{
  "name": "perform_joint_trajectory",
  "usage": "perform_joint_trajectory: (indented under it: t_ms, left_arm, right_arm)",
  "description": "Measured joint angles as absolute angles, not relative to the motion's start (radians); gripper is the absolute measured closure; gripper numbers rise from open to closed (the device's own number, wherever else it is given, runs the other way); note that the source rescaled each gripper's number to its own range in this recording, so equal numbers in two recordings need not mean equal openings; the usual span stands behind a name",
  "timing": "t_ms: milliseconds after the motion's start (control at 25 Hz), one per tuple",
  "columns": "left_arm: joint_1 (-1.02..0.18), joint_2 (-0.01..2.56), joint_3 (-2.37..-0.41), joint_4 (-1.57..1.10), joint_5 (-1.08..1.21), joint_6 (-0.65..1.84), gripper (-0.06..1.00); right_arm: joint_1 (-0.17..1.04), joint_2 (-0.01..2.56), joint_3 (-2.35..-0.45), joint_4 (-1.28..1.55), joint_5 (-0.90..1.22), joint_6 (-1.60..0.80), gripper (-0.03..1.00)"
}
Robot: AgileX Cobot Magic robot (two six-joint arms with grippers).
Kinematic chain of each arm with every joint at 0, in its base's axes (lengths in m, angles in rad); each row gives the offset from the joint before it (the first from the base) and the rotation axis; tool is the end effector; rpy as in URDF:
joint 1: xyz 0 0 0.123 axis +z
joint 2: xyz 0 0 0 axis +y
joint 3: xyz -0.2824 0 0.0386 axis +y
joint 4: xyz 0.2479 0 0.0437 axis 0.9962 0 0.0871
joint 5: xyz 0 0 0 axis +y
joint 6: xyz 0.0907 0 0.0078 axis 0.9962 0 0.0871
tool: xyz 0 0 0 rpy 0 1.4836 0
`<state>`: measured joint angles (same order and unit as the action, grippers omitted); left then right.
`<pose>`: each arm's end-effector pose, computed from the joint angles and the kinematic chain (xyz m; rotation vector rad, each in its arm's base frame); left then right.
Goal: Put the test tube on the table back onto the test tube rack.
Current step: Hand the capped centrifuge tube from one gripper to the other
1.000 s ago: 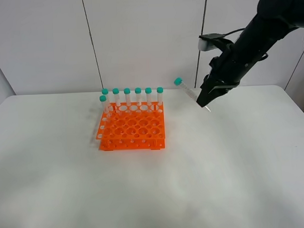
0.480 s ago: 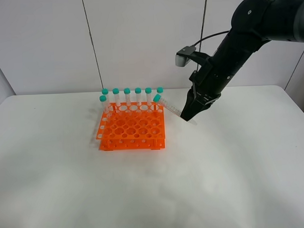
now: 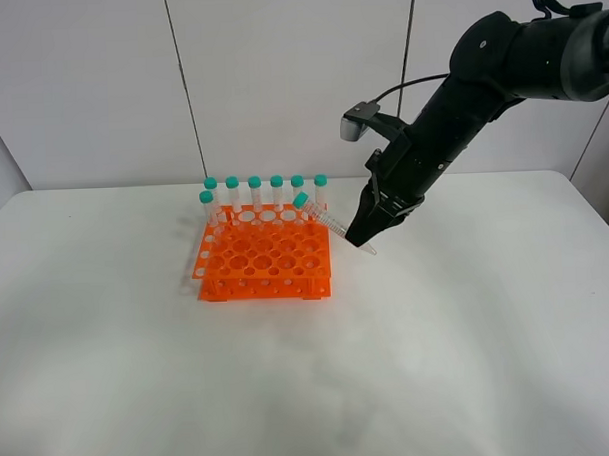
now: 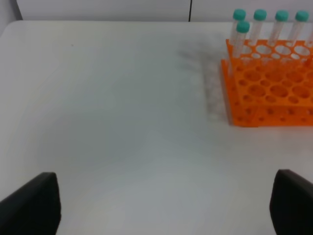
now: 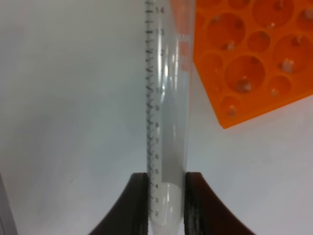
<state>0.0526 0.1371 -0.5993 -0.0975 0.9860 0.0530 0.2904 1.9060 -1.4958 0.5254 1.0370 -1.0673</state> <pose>0.0106 -0.0069 0.3112 -0.0016 2.0040 -0.0484 0.3685 0.1512 0.2392 -1.4639 2.2991 0.5081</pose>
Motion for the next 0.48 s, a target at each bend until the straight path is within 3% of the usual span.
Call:
perform_joint_trajectory:
  t_ms: [480]
  left_arm:
    - [0.053,0.797,-0.840,-0.398,0.822,0.193,-0.06]
  right_arm:
    - [0.290,1.906,-1.496,0.557,1.037,-1.071,0.96]
